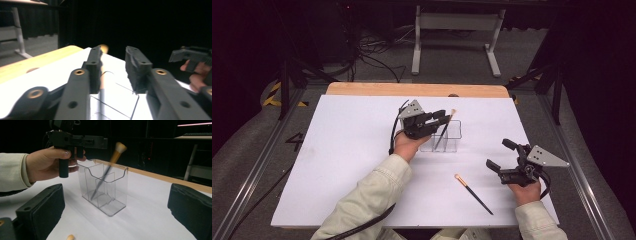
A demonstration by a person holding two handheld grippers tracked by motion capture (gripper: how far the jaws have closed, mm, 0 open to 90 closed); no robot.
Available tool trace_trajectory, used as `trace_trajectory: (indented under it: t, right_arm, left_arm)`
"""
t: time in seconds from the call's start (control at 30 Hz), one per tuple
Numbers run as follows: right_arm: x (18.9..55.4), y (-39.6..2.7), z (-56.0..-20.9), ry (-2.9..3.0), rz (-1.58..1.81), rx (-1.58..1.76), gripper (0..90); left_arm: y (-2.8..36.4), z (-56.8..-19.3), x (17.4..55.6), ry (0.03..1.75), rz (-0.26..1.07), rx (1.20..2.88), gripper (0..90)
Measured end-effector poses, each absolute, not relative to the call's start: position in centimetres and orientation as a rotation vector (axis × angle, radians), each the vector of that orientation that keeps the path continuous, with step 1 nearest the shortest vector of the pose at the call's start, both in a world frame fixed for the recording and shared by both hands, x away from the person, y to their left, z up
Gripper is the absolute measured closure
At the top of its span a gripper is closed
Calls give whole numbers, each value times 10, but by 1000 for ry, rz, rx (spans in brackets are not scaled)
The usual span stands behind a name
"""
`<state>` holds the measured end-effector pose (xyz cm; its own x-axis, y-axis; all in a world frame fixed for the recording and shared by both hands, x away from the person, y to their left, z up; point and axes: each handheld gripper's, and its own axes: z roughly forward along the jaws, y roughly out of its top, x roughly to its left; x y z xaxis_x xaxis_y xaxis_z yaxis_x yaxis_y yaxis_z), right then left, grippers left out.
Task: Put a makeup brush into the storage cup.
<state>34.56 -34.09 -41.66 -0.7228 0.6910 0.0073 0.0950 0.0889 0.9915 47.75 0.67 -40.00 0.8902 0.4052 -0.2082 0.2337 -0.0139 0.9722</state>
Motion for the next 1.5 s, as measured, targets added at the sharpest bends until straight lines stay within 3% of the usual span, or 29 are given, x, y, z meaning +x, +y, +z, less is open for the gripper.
trace_trajectory:
  t: [0.07,0.1,0.17,0.37,0.6,0.9,1.5]
  right_arm:
    - [345,-341,-416,1905,1675,769,13]
    - [345,-341,-416,1905,1675,769,13]
    - [345,-341,-416,1905,1675,768,13]
    - [345,-341,-416,1904,1674,771,12]
    - [345,-341,-416,1902,1672,773,12]
    - [346,-340,-416,1908,1670,772,12]
    - [346,-338,-413,1906,1679,773,10]
  left_arm:
    - [8,-399,478,522,119,1596,513]
    - [9,-399,478,521,118,1589,513]
    - [10,-397,478,524,121,1582,382]
    - [15,-392,475,525,101,1578,173]
    - [28,-385,464,485,124,1621,69]
    - [49,-376,450,479,83,1627,37]
    - [115,-371,421,491,161,1658,21]
